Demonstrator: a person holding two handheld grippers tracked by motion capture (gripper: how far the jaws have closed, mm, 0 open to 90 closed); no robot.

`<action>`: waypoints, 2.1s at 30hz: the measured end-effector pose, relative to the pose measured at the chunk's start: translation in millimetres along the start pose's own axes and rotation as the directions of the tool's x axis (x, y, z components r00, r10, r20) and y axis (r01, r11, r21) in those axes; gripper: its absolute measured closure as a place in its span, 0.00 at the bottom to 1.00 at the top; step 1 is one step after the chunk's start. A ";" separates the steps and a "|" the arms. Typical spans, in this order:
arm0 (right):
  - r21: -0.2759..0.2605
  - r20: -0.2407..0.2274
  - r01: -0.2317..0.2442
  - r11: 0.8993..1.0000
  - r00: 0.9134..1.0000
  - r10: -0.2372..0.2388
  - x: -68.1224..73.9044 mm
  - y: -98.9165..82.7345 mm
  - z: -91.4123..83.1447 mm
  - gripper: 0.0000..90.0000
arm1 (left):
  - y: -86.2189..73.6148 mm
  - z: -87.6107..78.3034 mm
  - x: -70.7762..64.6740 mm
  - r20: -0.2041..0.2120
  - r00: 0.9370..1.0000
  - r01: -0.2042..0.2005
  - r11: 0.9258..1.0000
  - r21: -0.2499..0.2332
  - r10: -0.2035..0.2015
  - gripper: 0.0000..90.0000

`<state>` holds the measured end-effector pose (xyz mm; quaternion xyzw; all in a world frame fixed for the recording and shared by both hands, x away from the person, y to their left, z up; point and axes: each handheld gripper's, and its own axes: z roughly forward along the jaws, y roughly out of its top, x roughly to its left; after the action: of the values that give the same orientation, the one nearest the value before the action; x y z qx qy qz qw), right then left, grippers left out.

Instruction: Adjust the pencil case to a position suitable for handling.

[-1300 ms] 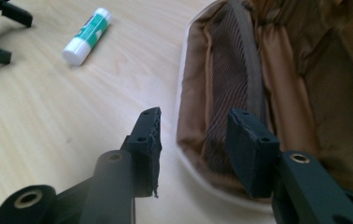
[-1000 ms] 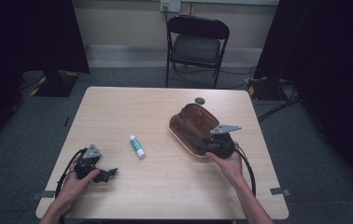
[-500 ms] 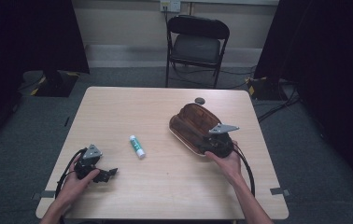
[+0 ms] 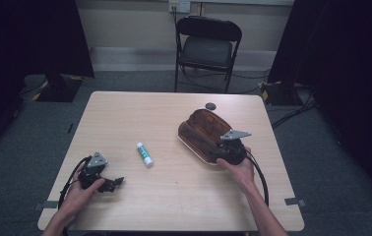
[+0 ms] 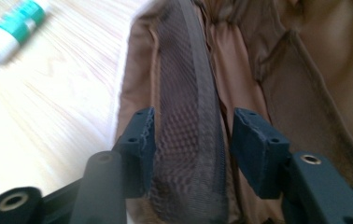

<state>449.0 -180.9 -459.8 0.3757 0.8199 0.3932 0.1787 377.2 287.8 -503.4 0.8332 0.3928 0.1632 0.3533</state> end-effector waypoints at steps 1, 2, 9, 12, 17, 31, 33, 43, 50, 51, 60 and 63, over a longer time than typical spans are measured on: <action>0.000 0.000 0.000 1.000 1.000 0.000 0.0 0.0 0.0 0.57 | 0.0 0.0 0.0 0.000 1.000 0.000 1.000 0.000 0.000 0.01; 0.003 0.002 -0.002 1.000 1.000 0.002 -1.2 -1.4 2.1 0.60 | 0.0 -0.1 -0.1 0.000 1.000 0.001 1.000 0.001 -0.001 0.01; 0.025 -0.004 0.008 1.000 1.000 -0.008 -1.2 -5.3 9.2 0.71 | -0.7 -0.7 -0.5 -0.003 1.000 0.005 1.000 0.000 -0.005 0.01; 0.028 0.000 0.016 0.999 1.000 -0.016 -0.1 -6.1 8.6 0.75 | -0.8 -0.9 -0.4 -0.004 1.000 0.002 1.000 0.001 -0.002 0.01; 0.031 -0.013 0.025 0.999 1.000 -0.025 0.8 -7.0 6.4 0.79 | -0.7 -1.0 -0.3 -0.004 1.000 0.001 1.000 0.002 -0.001 0.01; 0.048 -0.143 0.132 0.990 0.982 -0.124 20.4 -16.7 -8.9 0.80 | -0.8 -0.9 -0.3 -0.004 1.000 0.001 1.000 0.001 -0.001 0.01; 0.060 -0.156 0.149 0.987 0.978 -0.138 23.8 -18.4 -13.4 0.80 | -0.8 -0.9 -0.3 -0.004 1.000 0.001 1.000 0.001 -0.001 0.01; 0.066 -0.163 0.145 0.987 0.978 -0.133 35.5 -18.9 -23.3 0.65 | -0.7 -0.9 -0.3 -0.004 1.000 0.001 1.000 0.001 -0.001 0.01; 0.009 -0.140 0.139 0.990 0.981 -0.136 52.1 2.9 -16.9 0.66 | -0.8 -0.9 -0.3 -0.004 1.000 0.001 1.000 0.001 -0.001 0.01; 0.004 -0.144 0.134 0.991 0.981 -0.132 54.6 5.5 -14.8 0.66 | -0.8 -0.9 -0.3 -0.003 1.000 0.001 1.000 0.002 -0.001 0.01; 0.023 -0.101 0.142 0.990 0.985 -0.139 64.8 25.0 18.7 0.63 | -0.7 -0.9 -0.2 -0.003 1.000 0.001 1.000 0.001 -0.001 0.01; 0.045 -0.074 0.145 0.988 0.987 -0.142 67.1 27.2 30.8 0.63 | -0.8 -0.9 -0.3 -0.004 1.000 0.001 1.000 0.001 -0.001 0.01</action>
<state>436.2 -103.3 -457.7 0.3059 0.8602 0.3718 0.1680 376.1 288.4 -503.3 0.8329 0.3940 0.1643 0.3522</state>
